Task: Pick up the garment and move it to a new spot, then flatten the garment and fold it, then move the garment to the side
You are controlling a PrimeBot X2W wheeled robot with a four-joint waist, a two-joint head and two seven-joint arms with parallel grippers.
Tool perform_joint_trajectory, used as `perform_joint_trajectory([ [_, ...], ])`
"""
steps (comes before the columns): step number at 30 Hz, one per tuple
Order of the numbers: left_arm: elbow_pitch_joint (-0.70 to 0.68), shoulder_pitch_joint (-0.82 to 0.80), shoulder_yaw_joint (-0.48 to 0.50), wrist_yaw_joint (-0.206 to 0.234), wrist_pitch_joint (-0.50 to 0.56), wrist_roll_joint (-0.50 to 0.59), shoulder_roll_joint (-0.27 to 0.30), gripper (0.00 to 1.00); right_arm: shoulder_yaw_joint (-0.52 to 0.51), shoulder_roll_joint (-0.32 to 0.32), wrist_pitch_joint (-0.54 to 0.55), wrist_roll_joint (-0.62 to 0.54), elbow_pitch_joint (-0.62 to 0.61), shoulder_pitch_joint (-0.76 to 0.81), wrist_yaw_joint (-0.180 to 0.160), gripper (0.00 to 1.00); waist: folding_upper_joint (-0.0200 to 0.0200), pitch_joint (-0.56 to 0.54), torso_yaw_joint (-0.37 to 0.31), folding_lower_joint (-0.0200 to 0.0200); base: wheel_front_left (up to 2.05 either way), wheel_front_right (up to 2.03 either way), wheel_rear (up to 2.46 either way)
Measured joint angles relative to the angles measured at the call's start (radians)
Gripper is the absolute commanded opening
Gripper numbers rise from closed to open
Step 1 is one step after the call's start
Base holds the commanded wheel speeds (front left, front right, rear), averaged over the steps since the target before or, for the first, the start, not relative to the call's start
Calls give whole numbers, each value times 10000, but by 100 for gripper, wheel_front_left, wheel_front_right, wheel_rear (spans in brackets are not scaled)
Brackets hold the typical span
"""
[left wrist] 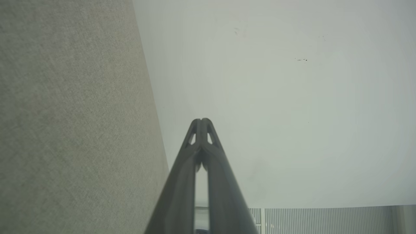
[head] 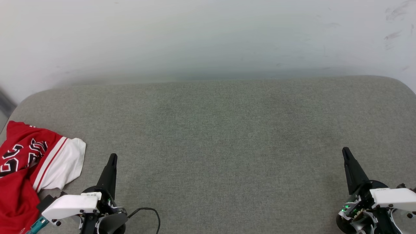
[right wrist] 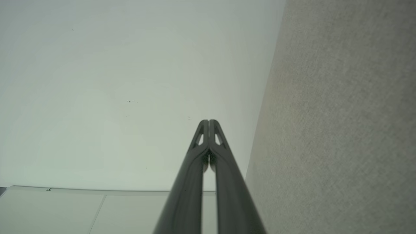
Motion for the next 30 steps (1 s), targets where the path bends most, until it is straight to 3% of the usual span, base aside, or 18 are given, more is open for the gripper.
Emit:
perform_joint_trajectory([
  [30,0,0,0,0,0,0,0,0,0,0,0,0,0,0,0,0,0,0,0,0,0,0,0],
])
